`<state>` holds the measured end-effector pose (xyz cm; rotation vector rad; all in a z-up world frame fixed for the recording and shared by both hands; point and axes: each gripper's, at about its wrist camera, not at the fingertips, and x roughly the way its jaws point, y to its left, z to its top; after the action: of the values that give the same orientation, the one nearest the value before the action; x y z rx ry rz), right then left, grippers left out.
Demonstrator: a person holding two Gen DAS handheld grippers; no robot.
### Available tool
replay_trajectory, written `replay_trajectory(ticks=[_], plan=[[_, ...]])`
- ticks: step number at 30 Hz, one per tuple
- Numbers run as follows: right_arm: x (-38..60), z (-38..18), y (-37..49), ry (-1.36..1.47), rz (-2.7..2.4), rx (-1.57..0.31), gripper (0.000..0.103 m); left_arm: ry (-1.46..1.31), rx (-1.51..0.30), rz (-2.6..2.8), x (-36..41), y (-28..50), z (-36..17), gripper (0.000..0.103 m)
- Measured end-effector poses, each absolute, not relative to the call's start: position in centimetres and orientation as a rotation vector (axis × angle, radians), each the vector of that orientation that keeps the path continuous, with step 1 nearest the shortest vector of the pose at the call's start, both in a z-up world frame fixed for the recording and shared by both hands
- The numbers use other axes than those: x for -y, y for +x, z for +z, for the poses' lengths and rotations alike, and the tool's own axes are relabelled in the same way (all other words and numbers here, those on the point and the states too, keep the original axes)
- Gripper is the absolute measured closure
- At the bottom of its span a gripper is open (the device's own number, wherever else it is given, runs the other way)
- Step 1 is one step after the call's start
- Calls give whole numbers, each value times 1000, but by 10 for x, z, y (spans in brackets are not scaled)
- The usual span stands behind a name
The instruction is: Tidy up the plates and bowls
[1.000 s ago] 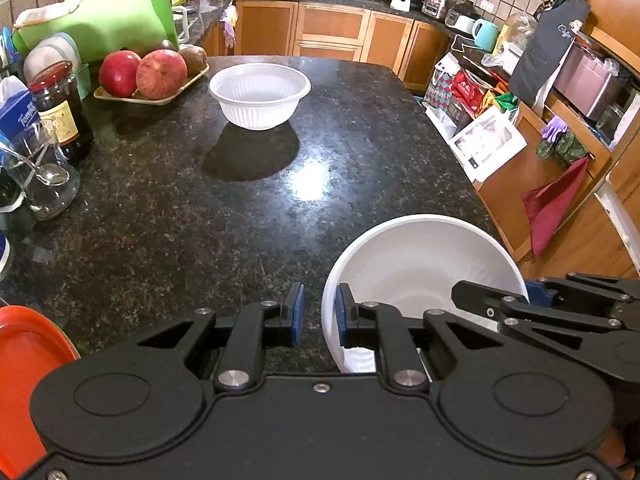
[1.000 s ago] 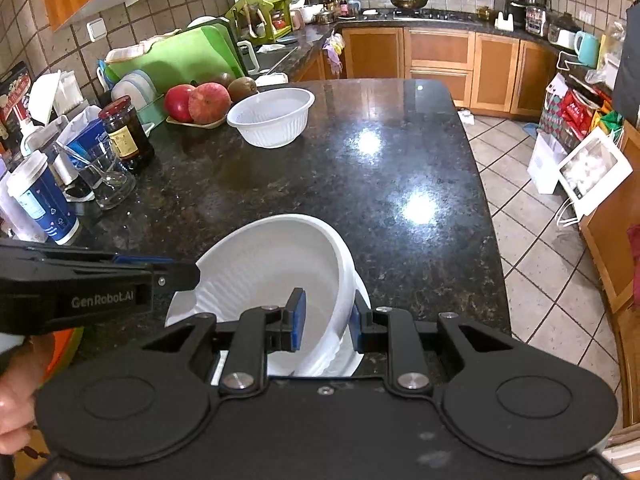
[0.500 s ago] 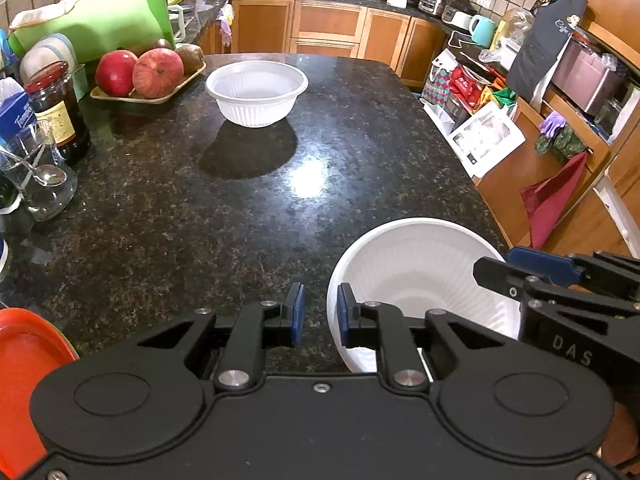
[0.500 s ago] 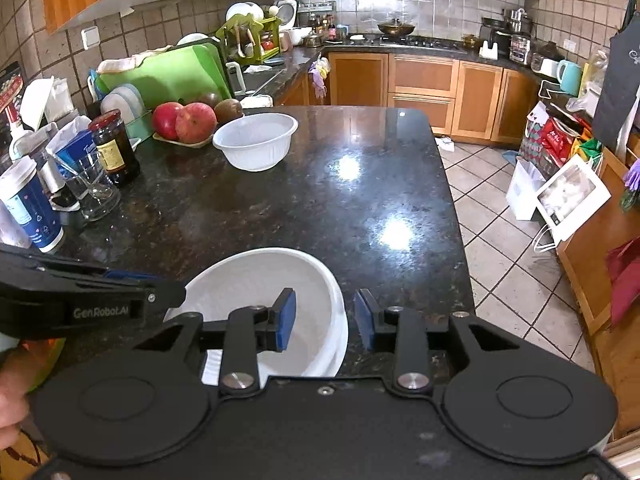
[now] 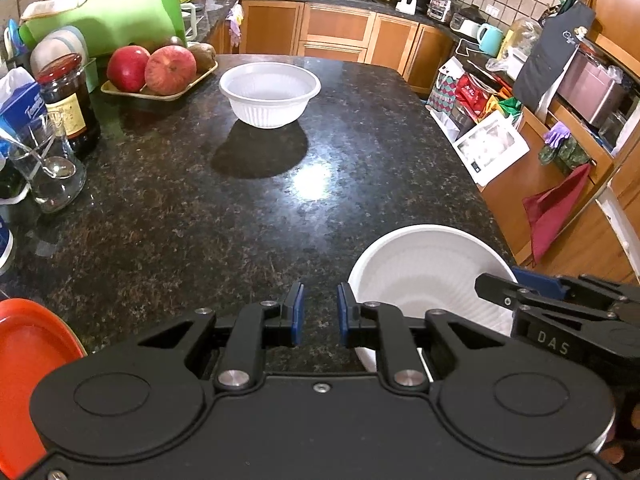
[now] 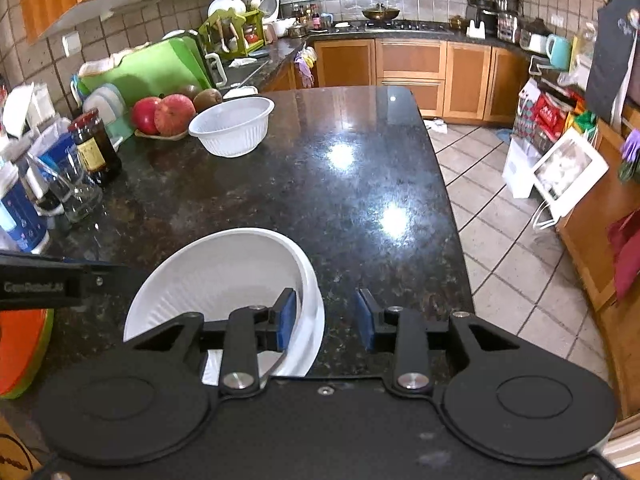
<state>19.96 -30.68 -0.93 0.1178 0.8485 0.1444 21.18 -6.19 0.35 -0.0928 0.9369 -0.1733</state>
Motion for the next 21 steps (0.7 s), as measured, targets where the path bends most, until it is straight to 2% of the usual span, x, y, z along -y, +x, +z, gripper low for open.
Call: replay_trajectory(ticks=[7,15,21], plan=[[321,-15,199,242,197,-811,68,-90,-913,-137,61,210,7,79],[325,15,211,262,200,-670,68,-85,-849,-87,59,218,23,79],[310,32,249,234,237,-646,68,-74,-808,-37,57,238,37,79]])
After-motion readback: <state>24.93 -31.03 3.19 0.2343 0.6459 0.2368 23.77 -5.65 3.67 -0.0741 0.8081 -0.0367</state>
